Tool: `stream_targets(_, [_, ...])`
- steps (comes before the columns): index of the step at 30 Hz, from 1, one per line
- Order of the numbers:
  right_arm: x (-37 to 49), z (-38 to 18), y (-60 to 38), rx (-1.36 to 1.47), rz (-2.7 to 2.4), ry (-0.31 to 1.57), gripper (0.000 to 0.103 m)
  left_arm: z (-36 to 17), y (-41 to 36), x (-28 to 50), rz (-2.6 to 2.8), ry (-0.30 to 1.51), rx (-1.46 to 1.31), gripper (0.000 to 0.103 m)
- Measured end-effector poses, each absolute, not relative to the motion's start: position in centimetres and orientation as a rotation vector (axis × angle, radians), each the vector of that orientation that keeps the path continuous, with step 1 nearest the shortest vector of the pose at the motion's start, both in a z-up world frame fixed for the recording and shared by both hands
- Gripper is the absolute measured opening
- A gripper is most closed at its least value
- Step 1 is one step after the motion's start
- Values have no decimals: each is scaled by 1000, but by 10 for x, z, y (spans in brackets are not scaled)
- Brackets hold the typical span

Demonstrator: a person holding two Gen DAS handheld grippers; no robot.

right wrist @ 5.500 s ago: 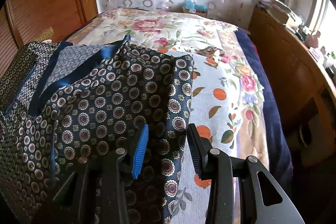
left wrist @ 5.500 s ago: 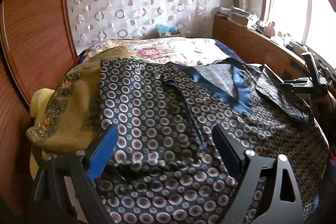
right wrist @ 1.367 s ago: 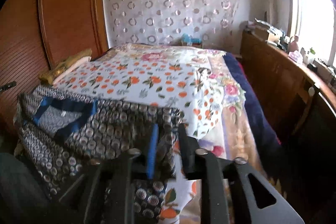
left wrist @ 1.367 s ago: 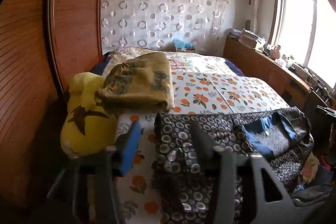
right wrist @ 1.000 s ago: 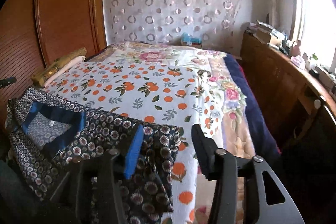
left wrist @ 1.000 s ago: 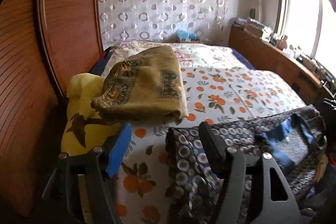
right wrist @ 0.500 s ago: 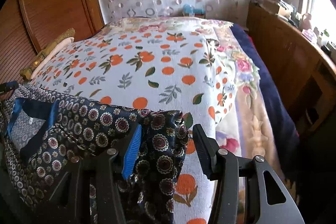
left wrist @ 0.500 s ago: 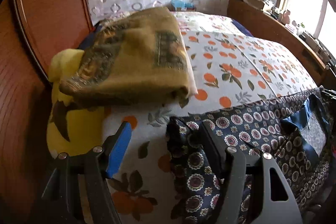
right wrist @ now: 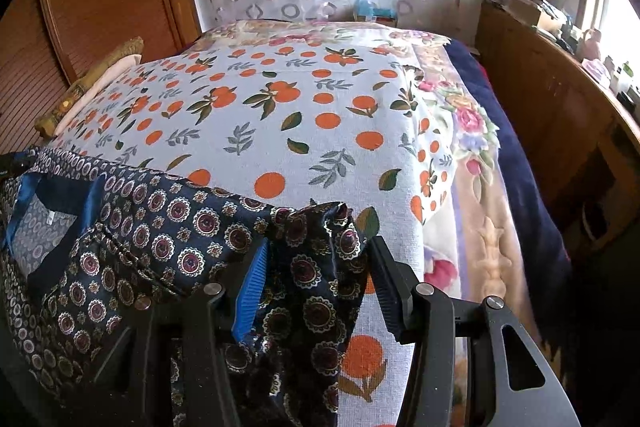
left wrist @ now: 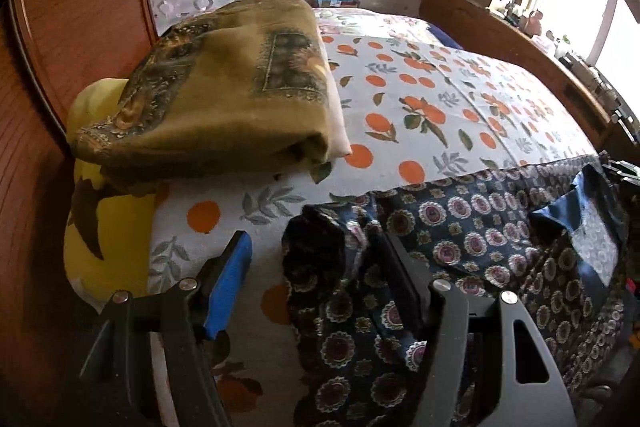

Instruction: Fold small clothes

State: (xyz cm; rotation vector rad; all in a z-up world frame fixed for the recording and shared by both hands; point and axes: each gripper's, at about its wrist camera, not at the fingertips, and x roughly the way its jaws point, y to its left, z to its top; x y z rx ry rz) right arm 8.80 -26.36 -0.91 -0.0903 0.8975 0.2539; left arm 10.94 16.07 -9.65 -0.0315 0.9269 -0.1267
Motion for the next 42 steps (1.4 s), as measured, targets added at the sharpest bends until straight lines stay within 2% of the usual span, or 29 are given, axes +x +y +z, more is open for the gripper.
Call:
stream_targets(6, [89,-7,-260,-117,305,917,41,-94,157,112,-155,931,-15,50])
stream_targets(7, [89,-7,-260,-119,310,918,38,-94,157,112,-160,928,-19,42])
stream_targets(8, [89,-7,-260,-116,318,917,30,-94,157,111,-164,927,-24,35])
stream_targets(11, [87,-6,-259,-103,357,918,13,-94,155,108,-170,921,-21,23])
stream_targets(15, [83,-5,-261,-119,367,907,10,-89,152,99,-177,898,-24,10])
stream_targets(25, [49,36,-261,-120,379,747,8,-29,146,59,-161,679,-38,7])
stream_targets(33, [8,117,-243,-187,403,540,8,51,144,47,-167,472,-44,6])
stream_targets(42, [18,222,-235,-209,376,371,8,135,159,89,-114,312,-40,6])
